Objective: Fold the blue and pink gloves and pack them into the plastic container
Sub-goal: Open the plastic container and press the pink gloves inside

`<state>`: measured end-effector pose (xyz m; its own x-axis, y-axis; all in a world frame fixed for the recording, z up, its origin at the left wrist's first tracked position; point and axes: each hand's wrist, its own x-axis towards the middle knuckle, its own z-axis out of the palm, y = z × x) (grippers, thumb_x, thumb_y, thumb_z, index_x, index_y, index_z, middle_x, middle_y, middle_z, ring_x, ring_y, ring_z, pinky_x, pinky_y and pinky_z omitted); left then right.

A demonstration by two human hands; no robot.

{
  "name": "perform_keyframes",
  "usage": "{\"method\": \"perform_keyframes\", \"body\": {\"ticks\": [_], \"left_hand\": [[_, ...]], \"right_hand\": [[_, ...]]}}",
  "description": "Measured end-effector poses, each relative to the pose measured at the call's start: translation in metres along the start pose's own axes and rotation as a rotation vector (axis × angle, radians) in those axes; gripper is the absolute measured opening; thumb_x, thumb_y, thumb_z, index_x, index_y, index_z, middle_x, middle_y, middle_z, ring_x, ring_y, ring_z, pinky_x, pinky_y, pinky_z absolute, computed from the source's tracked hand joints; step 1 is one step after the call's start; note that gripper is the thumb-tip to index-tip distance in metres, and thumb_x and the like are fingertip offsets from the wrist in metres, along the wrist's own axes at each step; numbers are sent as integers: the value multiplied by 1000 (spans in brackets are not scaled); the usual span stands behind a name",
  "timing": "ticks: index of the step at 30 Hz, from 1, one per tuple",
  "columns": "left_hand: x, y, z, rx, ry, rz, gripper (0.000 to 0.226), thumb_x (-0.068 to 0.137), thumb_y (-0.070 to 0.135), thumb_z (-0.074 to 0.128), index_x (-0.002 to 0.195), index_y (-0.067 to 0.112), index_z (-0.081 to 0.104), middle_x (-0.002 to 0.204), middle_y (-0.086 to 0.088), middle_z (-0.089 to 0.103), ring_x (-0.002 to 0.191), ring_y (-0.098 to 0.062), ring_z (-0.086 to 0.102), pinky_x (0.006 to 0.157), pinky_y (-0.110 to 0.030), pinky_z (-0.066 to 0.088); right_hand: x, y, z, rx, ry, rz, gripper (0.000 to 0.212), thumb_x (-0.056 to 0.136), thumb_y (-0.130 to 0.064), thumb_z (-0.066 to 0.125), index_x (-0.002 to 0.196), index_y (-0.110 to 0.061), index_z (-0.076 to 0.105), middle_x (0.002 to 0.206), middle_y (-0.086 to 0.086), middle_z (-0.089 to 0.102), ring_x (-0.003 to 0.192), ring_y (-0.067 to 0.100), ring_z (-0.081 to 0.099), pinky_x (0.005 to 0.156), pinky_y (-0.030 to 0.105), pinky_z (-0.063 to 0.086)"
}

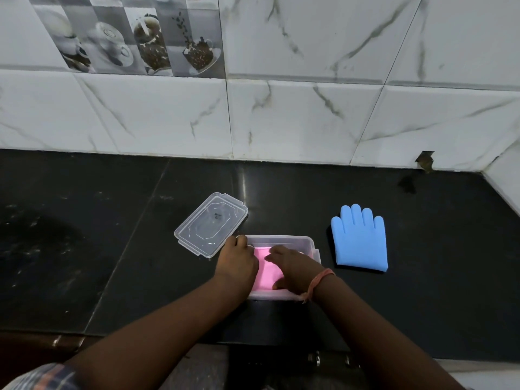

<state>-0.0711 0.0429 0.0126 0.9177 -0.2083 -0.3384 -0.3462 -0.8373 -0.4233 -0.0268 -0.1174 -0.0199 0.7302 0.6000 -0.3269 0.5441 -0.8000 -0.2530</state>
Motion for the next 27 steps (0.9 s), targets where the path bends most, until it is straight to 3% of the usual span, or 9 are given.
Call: {"method": "perform_keyframes", "body": {"ticks": [8, 12, 16, 20, 27], "left_hand": [[12, -3, 5, -56, -12, -10, 48, 90, 47, 68, 130, 19, 66, 130, -3, 65, 126, -30, 46, 101, -42, 36], [11, -17, 4, -137, -38, -13, 67, 81, 59, 74, 135, 20, 62, 140, -6, 59, 132, -31, 44, 104, -43, 37], [8, -9, 2, -60, -46, -40, 59, 87, 48, 70, 136, 18, 60, 138, -6, 57, 129, -32, 46, 102, -42, 38], [9, 6, -7, 24, -62, -64, 40, 98, 30, 55, 136, 18, 57, 134, -4, 60, 127, -31, 49, 99, -40, 38], [10, 12, -6, 50, -23, -94, 38, 101, 27, 51, 137, 19, 54, 132, -3, 60, 125, -30, 49, 97, -38, 39]], "right_hand": [[2, -1, -5, -245, -13, -76, 62, 81, -28, 74, 137, -14, 51, 148, 12, 45, 135, 31, 43, 113, 43, 33], [3, 9, -9, -306, -152, -1, 72, 83, -17, 73, 145, -10, 37, 151, 14, 40, 130, 32, 49, 107, 46, 44], [8, 6, -4, -364, -241, -3, 67, 97, -8, 52, 152, -1, 16, 150, 21, 39, 127, 35, 52, 105, 45, 45], [5, 12, -1, -430, -207, -34, 60, 97, -6, 49, 150, 0, 22, 160, 19, 17, 134, 39, 43, 104, 53, 44], [4, 16, 0, -531, -250, -69, 65, 96, -7, 52, 152, -3, 19, 162, 16, 11, 141, 40, 33, 108, 56, 39]]}}
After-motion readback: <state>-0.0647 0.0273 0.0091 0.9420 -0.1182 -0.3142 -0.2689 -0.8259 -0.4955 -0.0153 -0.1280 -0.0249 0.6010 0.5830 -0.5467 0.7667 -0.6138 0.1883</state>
